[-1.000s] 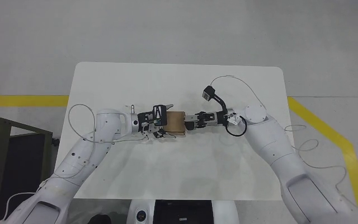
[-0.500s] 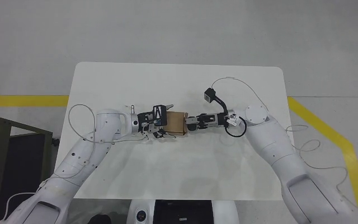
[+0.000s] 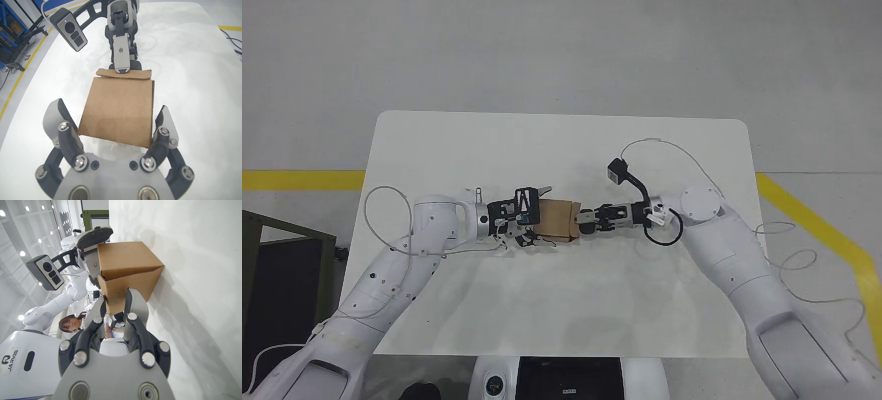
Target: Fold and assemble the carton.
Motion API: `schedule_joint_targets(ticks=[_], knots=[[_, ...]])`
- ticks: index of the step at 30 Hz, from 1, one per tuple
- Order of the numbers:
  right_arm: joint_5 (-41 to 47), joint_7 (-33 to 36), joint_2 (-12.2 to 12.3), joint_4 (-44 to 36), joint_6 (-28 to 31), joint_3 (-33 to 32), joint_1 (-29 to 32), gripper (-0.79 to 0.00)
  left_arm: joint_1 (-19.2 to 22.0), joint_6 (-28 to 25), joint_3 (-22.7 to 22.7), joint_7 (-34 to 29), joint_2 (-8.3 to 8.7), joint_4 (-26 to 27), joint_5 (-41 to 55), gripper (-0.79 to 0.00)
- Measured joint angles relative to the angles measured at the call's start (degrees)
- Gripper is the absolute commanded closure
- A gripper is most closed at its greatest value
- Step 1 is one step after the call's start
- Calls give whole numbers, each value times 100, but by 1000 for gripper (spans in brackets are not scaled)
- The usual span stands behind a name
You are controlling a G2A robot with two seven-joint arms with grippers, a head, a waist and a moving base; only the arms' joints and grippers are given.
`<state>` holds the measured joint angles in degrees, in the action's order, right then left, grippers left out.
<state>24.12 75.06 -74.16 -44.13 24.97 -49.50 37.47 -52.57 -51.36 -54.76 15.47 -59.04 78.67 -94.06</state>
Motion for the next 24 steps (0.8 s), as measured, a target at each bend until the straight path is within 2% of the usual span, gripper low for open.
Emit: schedule_joint_targets(ticks=[7, 13, 24], knots=[[-130, -21, 32, -56, -40, -51, 18, -108, -7, 9, -5, -12, 2, 8, -3, -785], [-265, -38, 21, -196, -128, -10, -19, -117, -6, -2, -6, 3, 4, 16, -4, -785], [-356, -20, -43, -235, -182, 97, -143, -83, -14, 11, -14, 10, 7, 23, 3, -785]])
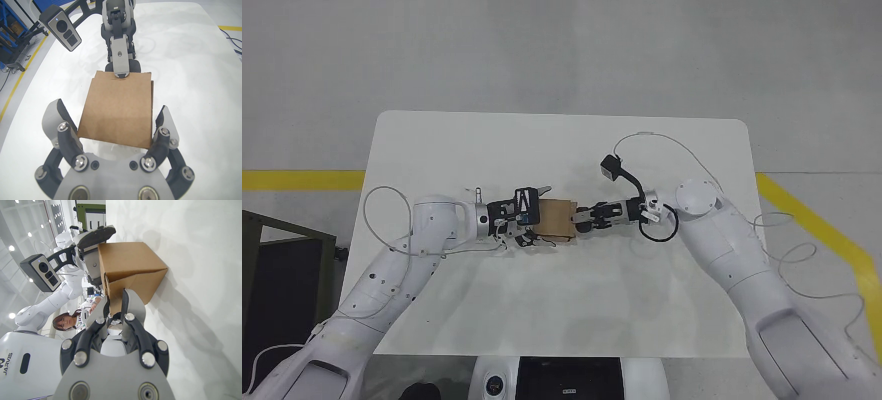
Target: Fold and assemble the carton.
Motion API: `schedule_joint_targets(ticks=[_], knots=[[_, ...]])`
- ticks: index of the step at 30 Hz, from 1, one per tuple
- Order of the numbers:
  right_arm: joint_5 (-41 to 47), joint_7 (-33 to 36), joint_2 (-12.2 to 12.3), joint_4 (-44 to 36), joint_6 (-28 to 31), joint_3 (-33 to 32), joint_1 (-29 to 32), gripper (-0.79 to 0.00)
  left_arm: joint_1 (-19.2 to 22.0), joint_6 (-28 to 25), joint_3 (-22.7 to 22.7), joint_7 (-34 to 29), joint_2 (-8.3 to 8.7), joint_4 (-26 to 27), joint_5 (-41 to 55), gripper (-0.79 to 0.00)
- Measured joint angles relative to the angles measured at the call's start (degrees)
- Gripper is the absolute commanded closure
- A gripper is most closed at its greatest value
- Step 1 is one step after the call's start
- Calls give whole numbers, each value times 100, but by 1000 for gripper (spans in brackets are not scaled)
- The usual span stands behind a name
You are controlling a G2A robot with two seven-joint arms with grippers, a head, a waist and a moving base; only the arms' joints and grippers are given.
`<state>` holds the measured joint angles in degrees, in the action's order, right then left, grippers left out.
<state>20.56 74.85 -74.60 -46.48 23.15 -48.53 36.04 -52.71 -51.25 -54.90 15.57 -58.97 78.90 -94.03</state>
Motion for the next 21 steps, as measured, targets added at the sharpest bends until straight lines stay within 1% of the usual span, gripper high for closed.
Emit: schedule_joint_targets(ticks=[6, 9, 11, 15, 21], knots=[[-6, 6, -53, 39, -9, 77, -65, -111, -1, 1, -4, 16, 3, 7, -11, -785], [14, -14, -83, 63, 1, 107, -95, -151, -1, -1, -4, 15, 3, 12, -12, -785], [39, -21, -96, 81, 24, 115, -105, -215, -1, -6, 0, 12, 3, 16, -13, -785], [64, 20, -99, 143, 71, 89, -131, -222, 0, -2, 2, -2, 1, 1, -3, -785], [84, 83, -36, 120, 115, -57, -88, -222, -1, 3, -4, -14, 2, -15, 13, -785]])
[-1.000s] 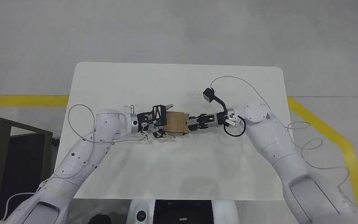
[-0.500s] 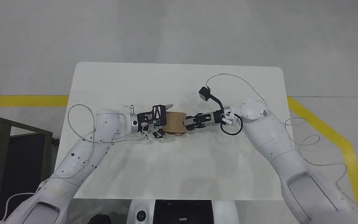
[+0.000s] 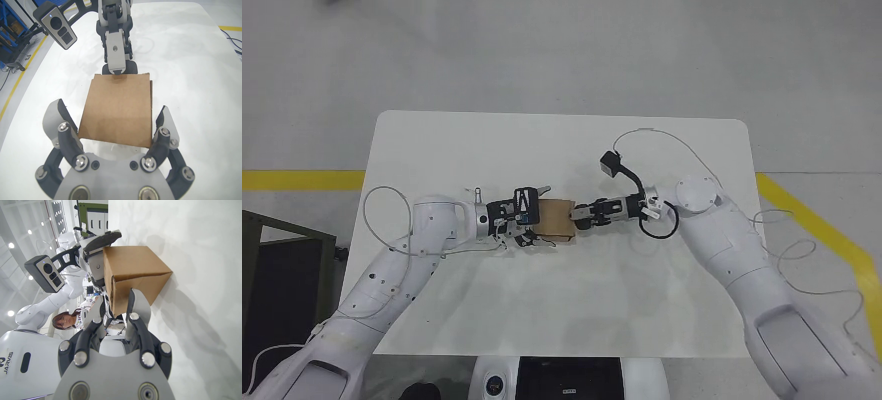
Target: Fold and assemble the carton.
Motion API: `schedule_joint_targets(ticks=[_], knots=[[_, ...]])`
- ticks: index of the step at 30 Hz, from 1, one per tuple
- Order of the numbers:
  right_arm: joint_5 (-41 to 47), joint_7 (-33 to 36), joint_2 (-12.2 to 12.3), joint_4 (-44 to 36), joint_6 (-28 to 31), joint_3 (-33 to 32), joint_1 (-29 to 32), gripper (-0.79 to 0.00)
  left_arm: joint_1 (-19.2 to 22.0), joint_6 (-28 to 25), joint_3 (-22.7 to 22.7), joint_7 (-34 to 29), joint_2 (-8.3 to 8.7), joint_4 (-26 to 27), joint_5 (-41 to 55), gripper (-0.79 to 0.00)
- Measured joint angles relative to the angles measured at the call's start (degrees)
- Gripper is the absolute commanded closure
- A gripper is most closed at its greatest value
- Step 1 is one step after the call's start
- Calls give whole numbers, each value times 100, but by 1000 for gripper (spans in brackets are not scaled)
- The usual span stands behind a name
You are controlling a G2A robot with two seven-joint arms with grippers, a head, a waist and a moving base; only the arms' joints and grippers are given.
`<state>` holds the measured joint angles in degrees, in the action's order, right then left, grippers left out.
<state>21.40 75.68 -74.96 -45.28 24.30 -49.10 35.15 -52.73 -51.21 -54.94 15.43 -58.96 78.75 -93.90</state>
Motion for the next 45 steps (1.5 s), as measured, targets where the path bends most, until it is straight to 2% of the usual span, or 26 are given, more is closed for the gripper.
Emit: schedule_joint_targets(ticks=[6, 8, 9, 20, 45], knots=[[-49, 22, 92, -151, -36, -171, 105, -172, -2, 3, 0, 0, 0, 3, -1, -785], [-88, 12, 127, -209, -69, -229, 148, -31, -2, 1, -1, -1, 1, 2, 1, -785], [-108, 5, 142, -231, -80, -253, 168, 0, -1, 0, -1, -2, 1, 1, 1, -785], [-281, -59, 237, -596, -281, -344, 414, 0, 7, -8, 6, 1, 0, 0, -2, -785], [-180, -71, 51, -412, -231, 11, 212, 0, 31, -23, 40, -15, -9, 12, -7, -785]])
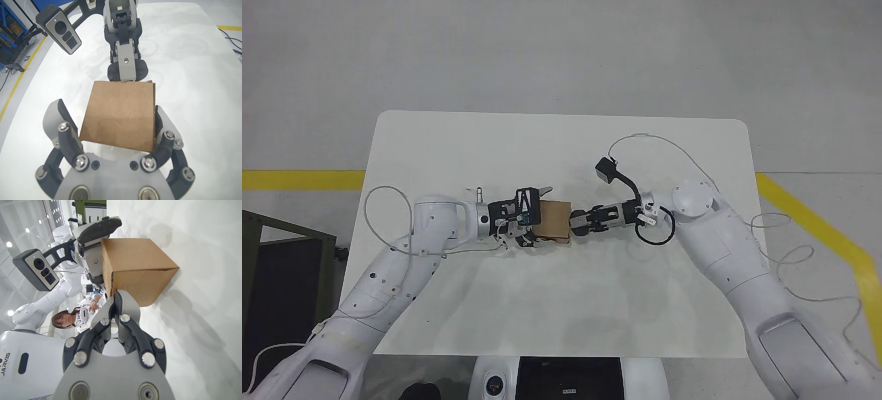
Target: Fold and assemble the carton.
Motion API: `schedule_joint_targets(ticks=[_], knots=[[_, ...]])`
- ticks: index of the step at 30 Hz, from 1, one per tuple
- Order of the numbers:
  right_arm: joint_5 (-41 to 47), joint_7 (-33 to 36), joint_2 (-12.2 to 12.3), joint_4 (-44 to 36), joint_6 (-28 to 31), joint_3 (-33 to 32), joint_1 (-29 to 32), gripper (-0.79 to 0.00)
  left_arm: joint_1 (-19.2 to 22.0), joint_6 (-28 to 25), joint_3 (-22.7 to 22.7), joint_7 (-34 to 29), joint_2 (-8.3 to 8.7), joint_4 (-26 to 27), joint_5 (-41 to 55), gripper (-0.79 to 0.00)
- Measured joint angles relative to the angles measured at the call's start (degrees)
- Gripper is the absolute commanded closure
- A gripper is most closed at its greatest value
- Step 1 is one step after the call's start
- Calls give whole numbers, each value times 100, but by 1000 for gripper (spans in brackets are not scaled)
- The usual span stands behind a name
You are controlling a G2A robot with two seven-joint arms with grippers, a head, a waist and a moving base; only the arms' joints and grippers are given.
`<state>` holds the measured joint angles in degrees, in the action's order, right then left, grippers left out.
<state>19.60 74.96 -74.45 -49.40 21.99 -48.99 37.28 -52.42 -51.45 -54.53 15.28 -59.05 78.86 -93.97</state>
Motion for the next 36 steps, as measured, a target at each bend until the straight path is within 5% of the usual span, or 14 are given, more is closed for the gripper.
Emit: schedule_joint_targets(ticks=[9, 19, 20, 22, 30, 36], knots=[[-5, 9, 81, -22, 91, -202, 26, -179, -58, -90, -118, 26, 45, 14, -16, -785], [-65, -37, 352, -623, 443, -843, 292, -372, -353, -656, -735, 37, 231, 204, 519, -785], [-64, -49, 376, -690, 494, -909, 317, -449, -386, -662, -791, 22, 251, 250, 595, -785], [-88, -94, 431, -827, 643, -1064, 362, -785, -471, -658, -897, 3, 310, 381, 811, -785], [-371, -626, 613, -1127, 1360, -1621, 464, -785, -426, -655, -1232, -552, 595, 440, 2161, -785], [-789, -1200, 750, -1185, 1933, -2038, 486, -785, -121, -475, -1460, -1379, 635, 178, 3154, -785]])
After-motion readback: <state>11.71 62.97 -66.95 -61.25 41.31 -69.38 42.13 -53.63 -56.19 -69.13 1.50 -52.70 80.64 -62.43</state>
